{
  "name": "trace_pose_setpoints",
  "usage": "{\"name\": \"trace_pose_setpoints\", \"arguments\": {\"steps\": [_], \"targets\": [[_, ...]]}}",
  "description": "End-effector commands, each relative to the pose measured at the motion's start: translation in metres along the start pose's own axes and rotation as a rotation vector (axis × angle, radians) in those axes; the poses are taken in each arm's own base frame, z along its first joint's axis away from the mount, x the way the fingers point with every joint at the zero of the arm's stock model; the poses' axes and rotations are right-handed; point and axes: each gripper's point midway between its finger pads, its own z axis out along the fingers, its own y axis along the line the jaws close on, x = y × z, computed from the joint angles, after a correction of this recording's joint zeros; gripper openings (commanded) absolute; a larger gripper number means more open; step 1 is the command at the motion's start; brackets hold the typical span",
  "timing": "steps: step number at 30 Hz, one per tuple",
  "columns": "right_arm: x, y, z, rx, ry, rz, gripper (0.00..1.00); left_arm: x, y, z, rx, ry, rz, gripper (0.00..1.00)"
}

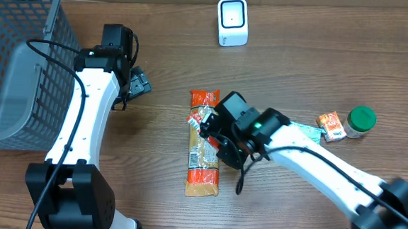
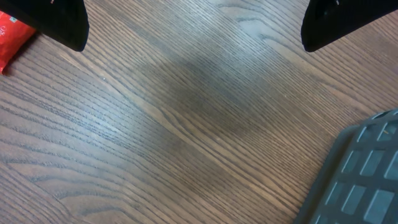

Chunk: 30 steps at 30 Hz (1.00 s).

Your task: Scan the item barcode

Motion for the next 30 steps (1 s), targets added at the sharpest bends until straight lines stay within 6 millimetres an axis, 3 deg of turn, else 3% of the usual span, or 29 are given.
{"name": "trace_pose_setpoints", "arguments": {"steps": [1, 6, 15, 18, 25, 28, 30], "targets": [[-0.001, 0.019, 0.018, -0.12, 0.002, -0.068, 0.04, -0.006, -0.001, -0.01, 0.009, -0.036, 0.009, 1.0], [0.002, 0.027, 0.031, -0.142, 0.033, -0.135, 0.04, -0.006, -0.001, -0.01, 0.009, -0.036, 0.009, 1.0], [0.005, 0.022, 0.033, -0.111, 0.051, -0.168, 0.05, -0.006, -0.001, -0.01, 0.009, -0.036, 0.009, 1.0], [0.006, 0.022, 0.033, -0.113, 0.054, -0.167, 0.17, -0.006, -0.001, -0.01, 0.009, -0.036, 0.009, 1.0], [0.009, 0.023, 0.032, -0.116, 0.064, -0.164, 0.59, -0.006, -0.001, -0.01, 0.009, -0.036, 0.009, 1.0], [0.008, 0.023, 0.032, -0.116, 0.063, -0.164, 0.68, -0.006, -0.001, -0.01, 0.009, -0.036, 0.009, 1.0], [0.008, 0.023, 0.032, -0.115, 0.061, -0.164, 0.68, -0.006, -0.001, -0.01, 0.009, -0.036, 0.009, 1.0]]}}
